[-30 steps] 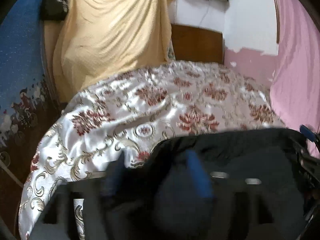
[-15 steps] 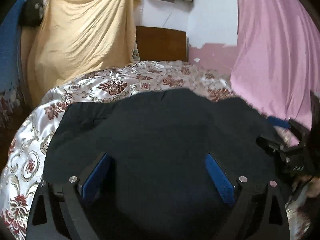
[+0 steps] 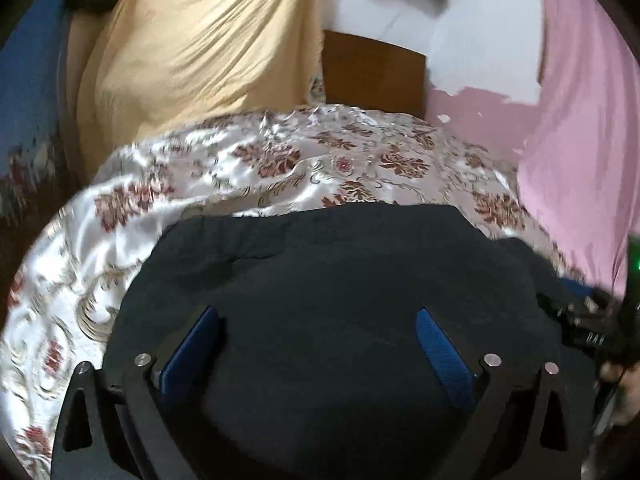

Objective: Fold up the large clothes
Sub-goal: 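Lower the jacket onto the bed and open both grippers, then press the folded jacket flat with both open grippers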

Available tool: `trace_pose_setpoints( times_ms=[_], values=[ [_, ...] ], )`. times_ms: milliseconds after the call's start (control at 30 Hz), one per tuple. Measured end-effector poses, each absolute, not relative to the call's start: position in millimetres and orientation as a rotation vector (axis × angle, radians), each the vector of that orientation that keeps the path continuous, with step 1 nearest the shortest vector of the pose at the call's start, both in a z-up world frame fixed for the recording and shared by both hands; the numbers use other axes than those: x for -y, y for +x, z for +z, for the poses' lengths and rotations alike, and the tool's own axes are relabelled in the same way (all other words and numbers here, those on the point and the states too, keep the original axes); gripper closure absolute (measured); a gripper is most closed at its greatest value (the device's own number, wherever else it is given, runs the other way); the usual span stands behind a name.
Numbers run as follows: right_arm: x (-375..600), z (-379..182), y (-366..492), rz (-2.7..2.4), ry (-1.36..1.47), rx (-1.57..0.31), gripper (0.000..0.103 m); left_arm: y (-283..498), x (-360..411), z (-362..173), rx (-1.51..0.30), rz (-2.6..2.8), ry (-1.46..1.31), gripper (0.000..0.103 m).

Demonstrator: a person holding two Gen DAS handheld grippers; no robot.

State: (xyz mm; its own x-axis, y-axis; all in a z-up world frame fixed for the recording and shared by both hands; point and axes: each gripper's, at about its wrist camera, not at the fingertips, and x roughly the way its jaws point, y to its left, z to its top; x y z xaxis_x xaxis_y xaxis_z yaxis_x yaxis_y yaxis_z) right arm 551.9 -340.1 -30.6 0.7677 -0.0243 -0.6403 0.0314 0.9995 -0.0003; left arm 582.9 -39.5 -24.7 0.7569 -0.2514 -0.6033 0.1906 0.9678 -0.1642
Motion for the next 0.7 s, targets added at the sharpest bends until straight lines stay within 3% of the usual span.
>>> trace_pose_setpoints(
  times_ms=[133, 700],
  values=[
    [358.7, -54.3, 556.4, -0.002, 0.134, -0.712, 0.002, 594.4, 31.9, -43.2, -0.714, -0.282, -0.185, 0.0],
    [373.6, -92.6, 550.5, 0.007, 0.298, -0.646, 0.001, 591.0, 47.2, -64.5, -0.641, -0.27, -0.139, 0.0]
  ],
)
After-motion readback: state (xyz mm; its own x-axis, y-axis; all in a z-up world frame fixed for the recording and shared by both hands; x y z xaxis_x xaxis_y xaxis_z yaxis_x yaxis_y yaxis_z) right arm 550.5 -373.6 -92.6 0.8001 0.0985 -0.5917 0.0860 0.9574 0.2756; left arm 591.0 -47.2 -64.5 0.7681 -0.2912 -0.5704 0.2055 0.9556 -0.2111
